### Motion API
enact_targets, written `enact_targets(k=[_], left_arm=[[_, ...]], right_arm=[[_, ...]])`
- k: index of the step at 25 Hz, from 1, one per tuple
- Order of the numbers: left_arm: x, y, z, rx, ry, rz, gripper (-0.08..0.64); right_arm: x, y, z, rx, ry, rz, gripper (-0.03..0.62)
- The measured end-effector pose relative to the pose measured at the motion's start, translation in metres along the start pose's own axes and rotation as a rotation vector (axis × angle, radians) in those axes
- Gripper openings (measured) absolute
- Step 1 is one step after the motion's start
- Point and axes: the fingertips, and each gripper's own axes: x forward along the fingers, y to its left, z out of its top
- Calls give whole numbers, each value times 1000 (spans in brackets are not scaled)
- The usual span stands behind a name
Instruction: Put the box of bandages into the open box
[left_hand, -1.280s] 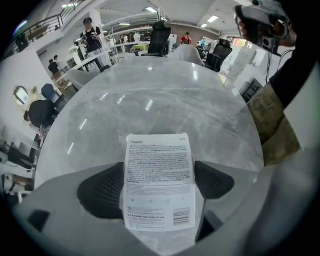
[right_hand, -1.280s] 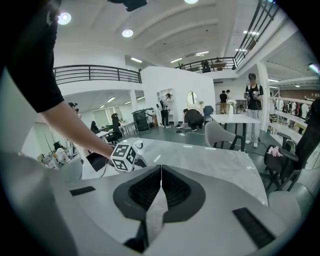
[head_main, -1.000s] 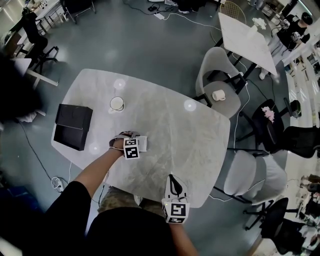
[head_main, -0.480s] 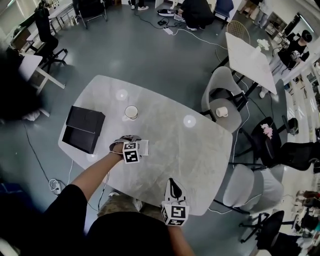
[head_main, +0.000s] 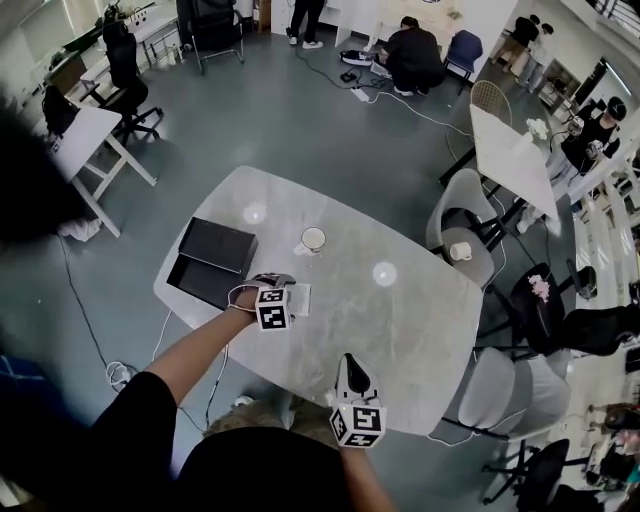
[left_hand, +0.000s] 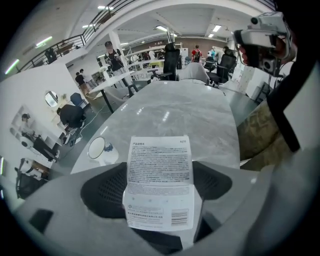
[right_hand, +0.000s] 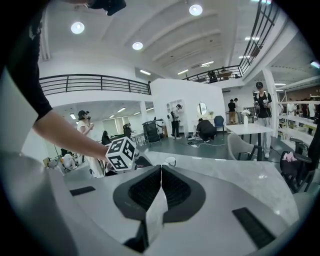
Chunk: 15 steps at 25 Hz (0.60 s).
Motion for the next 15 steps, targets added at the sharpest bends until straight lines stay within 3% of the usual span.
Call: enact_targets(k=[5,10,15], left_arm=[[-51,-7,-49,7,-16,51,422],[-104,-10,-122,9,-9,117,422],[-143,0,-187,-40,2,172,422]], right_arm=[[1,66,-1,-13,-19,16,12],[7,150,-7,-31,-28,58,12],[17,212,-16,-49,-1,121,12]])
